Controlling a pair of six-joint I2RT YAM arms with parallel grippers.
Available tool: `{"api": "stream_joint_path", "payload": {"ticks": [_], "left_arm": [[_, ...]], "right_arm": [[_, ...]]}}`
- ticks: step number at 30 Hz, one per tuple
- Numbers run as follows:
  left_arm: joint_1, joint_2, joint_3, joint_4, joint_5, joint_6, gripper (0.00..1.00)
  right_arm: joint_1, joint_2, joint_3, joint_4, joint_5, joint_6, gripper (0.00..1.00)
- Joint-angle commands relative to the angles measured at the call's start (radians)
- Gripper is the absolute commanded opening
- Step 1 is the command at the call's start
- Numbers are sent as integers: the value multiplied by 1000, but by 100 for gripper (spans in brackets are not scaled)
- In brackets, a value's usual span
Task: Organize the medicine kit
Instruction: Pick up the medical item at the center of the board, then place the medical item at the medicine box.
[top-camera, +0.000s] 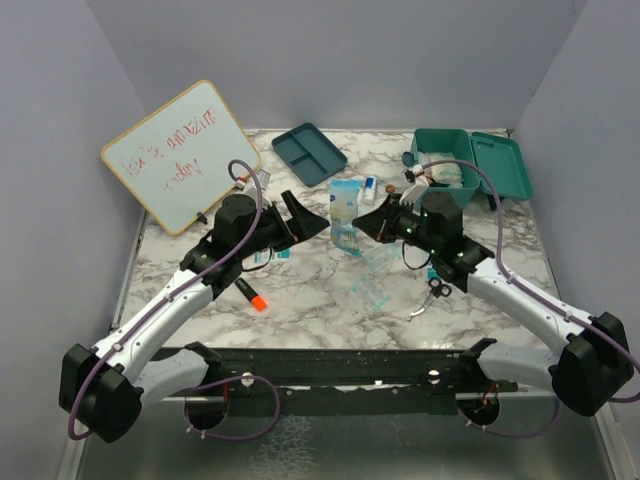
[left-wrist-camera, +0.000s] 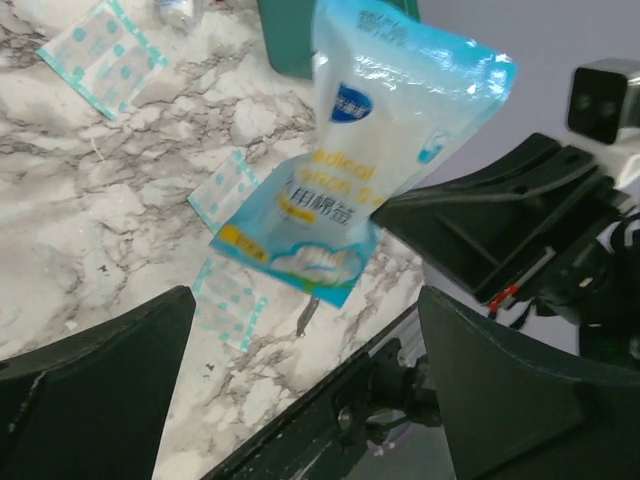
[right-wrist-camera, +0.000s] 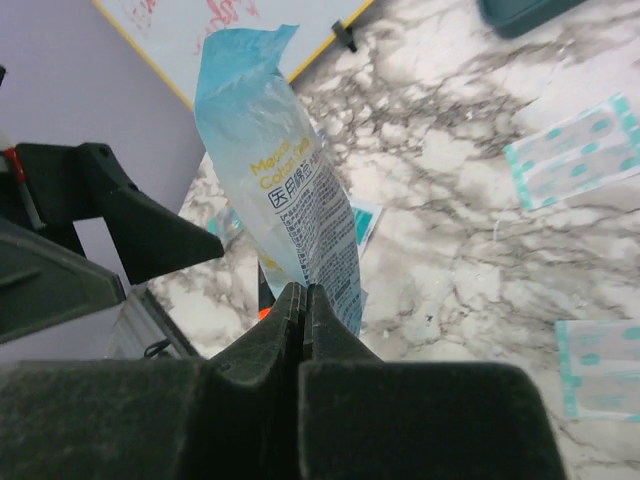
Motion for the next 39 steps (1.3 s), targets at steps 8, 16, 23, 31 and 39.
{"api": "stream_joint_path", "payload": {"ticks": [8,16,23,31,39], "left_arm": [[1,35,158,-294,-74,405,99],[1,65,121,-376,-191,604,99],[1,62,75,-383,-234,659,99],[1,20,70,-385,-259,662,99],[1,-47,71,-389,-374,664,99]], "right_arm": [[-102,39,355,-486,330,-278,1],[-289,126,550,-590,441,-415,1],[-383,283,666,-581,485,-503,0],[-416,520,847,-606,594,-585,0],[-458,698,962,-645,704,-648,0]]}}
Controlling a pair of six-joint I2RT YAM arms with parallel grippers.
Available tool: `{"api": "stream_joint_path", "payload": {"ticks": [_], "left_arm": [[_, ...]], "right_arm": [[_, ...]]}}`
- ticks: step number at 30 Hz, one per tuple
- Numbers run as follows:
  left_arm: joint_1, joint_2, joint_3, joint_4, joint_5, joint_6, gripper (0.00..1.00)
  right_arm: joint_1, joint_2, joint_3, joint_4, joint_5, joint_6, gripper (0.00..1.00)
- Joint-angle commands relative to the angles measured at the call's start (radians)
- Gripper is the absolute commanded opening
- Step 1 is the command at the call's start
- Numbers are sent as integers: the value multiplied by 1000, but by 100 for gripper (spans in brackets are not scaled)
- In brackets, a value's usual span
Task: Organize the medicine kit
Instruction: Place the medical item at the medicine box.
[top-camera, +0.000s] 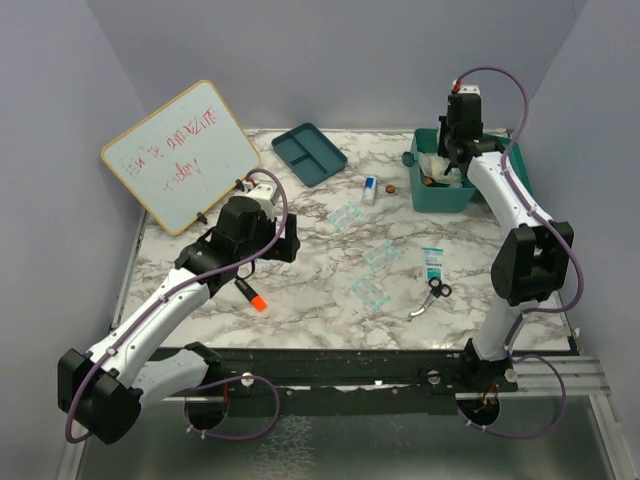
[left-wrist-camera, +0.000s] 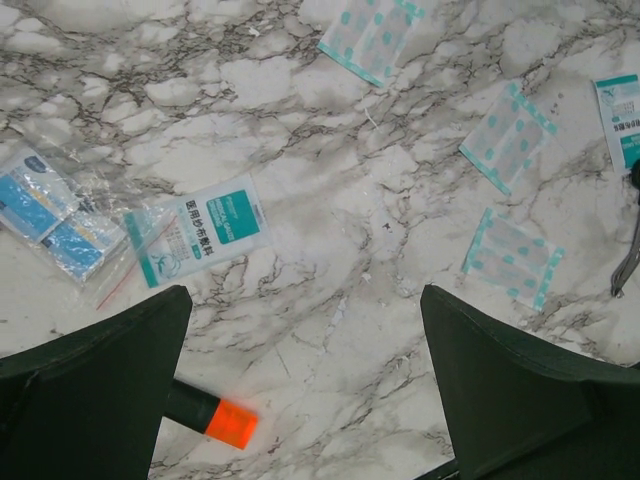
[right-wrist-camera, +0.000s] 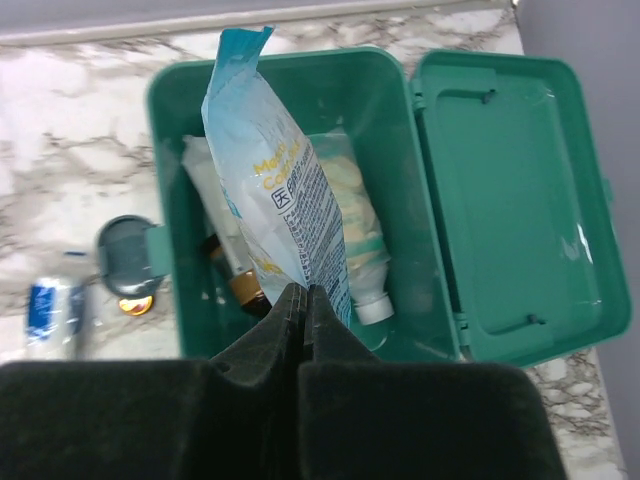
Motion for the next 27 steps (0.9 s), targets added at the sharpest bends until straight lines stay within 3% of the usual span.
{"api": "stream_joint_path", "payload": {"ticks": [1,18,23,27], "left_arm": [[2,-61,-6,-7,-125,16,99],[2,-140,-14,-11,-235,11,99],[2,-140,-14,-15,-258,8,99],[3,-135,-13,-18,-264,6,99]], "right_arm": [[-21,71,63,-51,118,-63,1],[-22,381,158,-86,202,-38,0],[-22,369,114,-56,177,-17,1],[-22,350,104,-49,165,-14,8]]}}
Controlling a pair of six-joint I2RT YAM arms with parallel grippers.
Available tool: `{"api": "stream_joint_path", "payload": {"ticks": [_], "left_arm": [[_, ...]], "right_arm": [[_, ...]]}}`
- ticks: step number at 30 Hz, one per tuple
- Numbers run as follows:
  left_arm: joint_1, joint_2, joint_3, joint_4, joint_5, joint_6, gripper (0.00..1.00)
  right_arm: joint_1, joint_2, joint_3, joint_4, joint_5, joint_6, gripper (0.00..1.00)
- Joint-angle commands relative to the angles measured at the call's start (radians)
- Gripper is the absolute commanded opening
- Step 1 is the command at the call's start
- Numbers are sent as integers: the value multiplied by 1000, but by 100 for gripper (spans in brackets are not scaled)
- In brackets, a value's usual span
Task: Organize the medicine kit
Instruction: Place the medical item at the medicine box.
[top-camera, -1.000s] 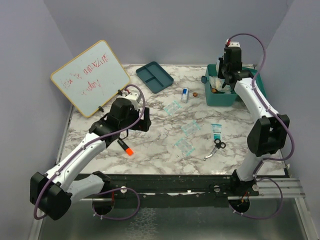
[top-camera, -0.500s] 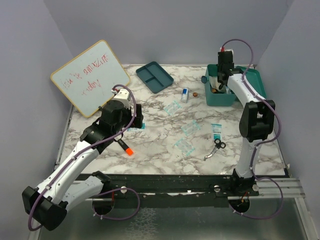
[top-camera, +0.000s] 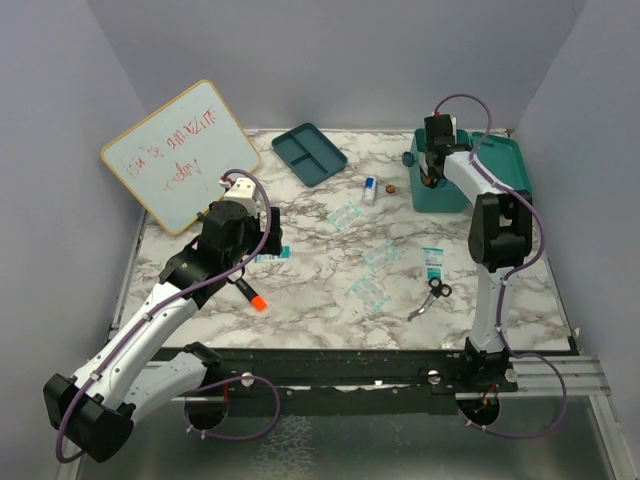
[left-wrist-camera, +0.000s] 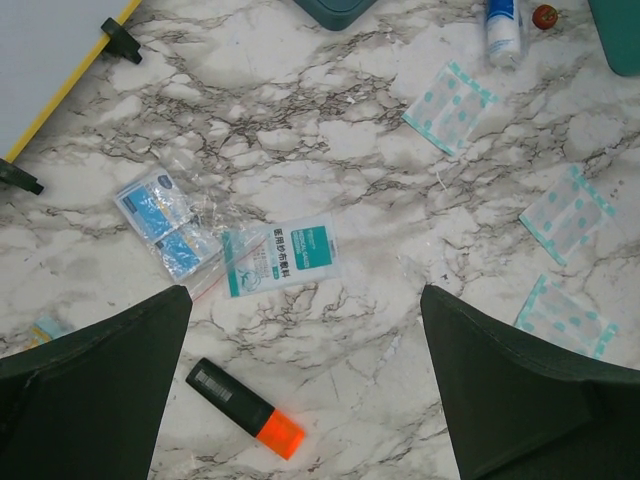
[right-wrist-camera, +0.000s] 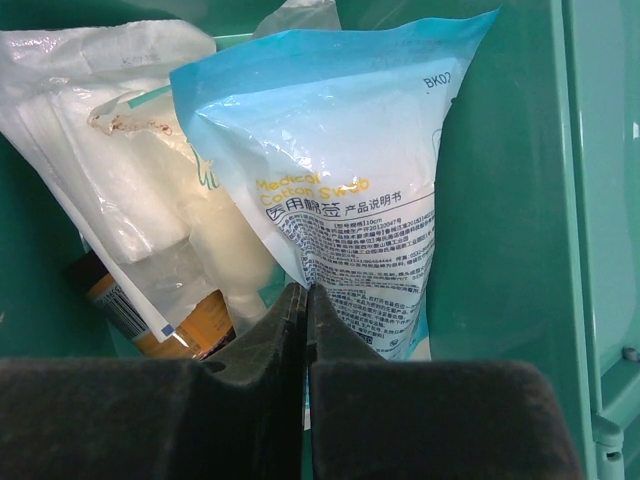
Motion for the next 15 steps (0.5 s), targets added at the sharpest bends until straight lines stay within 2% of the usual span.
{"api": "stream_joint_path", "payload": {"ticks": [1,7,11,15], "left_arm": [[4,-8,-11,-8,-40,4,99],[5,-1,-9,-12,-51,2,99],[7,7,-9,-13,-55,-2,99],[8,20,-10,-13,-54,-7,99]], "right_arm": [[-1,-26,-13,-13,16,21,9],[-1,-102,-13,-44,-9,33,24],[-1,-171,-21,-74,-39,47,41],[-1,-244,-39,-101,-73,63,50]]}}
